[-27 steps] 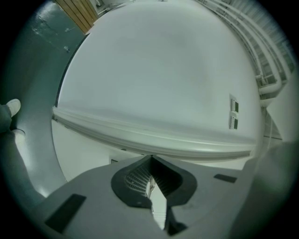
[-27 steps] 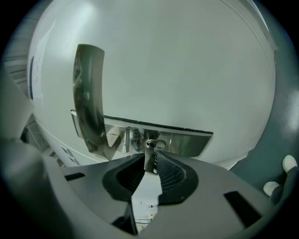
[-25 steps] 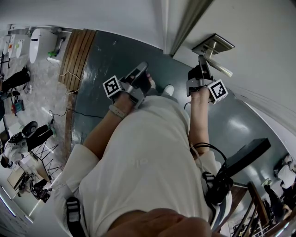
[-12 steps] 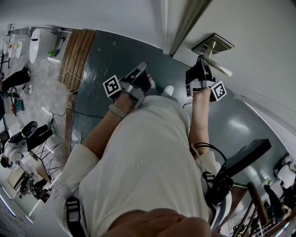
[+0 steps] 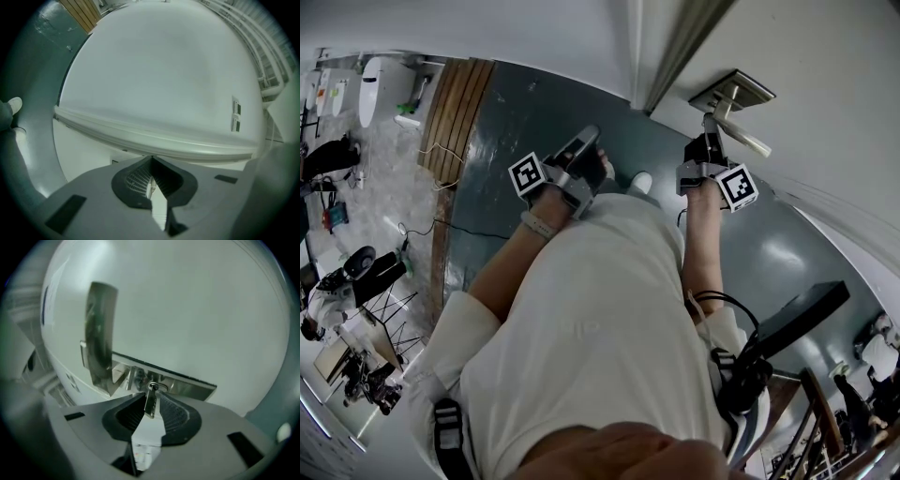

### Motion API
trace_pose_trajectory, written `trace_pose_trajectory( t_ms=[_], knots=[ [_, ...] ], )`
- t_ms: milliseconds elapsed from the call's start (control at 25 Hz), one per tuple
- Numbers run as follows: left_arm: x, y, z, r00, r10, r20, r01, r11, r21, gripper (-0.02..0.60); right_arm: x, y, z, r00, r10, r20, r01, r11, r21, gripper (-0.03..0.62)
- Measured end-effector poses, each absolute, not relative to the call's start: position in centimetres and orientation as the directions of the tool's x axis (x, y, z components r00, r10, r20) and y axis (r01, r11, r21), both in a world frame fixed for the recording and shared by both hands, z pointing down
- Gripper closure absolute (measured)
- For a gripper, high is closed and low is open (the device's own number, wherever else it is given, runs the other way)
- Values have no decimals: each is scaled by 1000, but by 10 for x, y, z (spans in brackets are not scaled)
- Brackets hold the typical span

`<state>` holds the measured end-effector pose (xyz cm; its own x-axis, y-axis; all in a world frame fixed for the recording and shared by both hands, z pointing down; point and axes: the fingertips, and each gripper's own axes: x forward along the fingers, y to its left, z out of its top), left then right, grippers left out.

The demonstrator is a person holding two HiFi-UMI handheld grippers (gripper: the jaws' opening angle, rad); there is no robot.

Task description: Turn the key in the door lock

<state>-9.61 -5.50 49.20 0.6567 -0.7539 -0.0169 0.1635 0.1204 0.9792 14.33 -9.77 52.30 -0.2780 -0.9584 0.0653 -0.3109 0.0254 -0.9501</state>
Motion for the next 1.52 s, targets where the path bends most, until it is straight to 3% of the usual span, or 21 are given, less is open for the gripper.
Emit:
trace_pose_trajectory(
  t_ms=[160, 240, 440, 520, 760, 960, 1200, 1400, 1520],
  knots=[
    [-96, -55, 492, 657, -754, -16, 166, 124, 978, 574, 139, -94, 520, -243, -943, 228, -725, 21, -689, 493],
    [-96, -54, 493, 656, -755, -15, 169, 127, 978, 574, 132, -94, 521, -229, -929, 289, -849, 45, -527, 450],
    [-96, -54, 493, 653, -757, -15, 174, 130, 976, 574, 126, -98, 522, -207, -913, 351, -920, 60, -387, 436],
    [-97, -54, 493, 651, -759, -14, 175, 132, 976, 574, 136, -97, 522, -168, -921, 352, -925, 24, -379, 510],
    [-100, -52, 495, 642, -766, -11, 176, 133, 975, 574, 144, -92, 523, -157, -924, 350, -877, -32, -479, 534],
    [-105, -51, 494, 634, -773, -13, 179, 130, 975, 574, 144, -89, 522, -190, -919, 346, -710, -114, -694, 545],
    [-109, -49, 495, 624, -781, -12, 179, 129, 975, 574, 144, -87, 523, -194, -925, 326, -622, -141, -771, 551],
    [-110, -49, 495, 621, -784, -11, 181, 130, 975, 574, 146, -89, 523, -212, -942, 261, -475, -134, -870, 551],
    [-110, -49, 495, 620, -784, -9, 181, 132, 975, 574, 147, -89, 524, -228, -951, 209, -321, -129, -938, 549]
  ],
)
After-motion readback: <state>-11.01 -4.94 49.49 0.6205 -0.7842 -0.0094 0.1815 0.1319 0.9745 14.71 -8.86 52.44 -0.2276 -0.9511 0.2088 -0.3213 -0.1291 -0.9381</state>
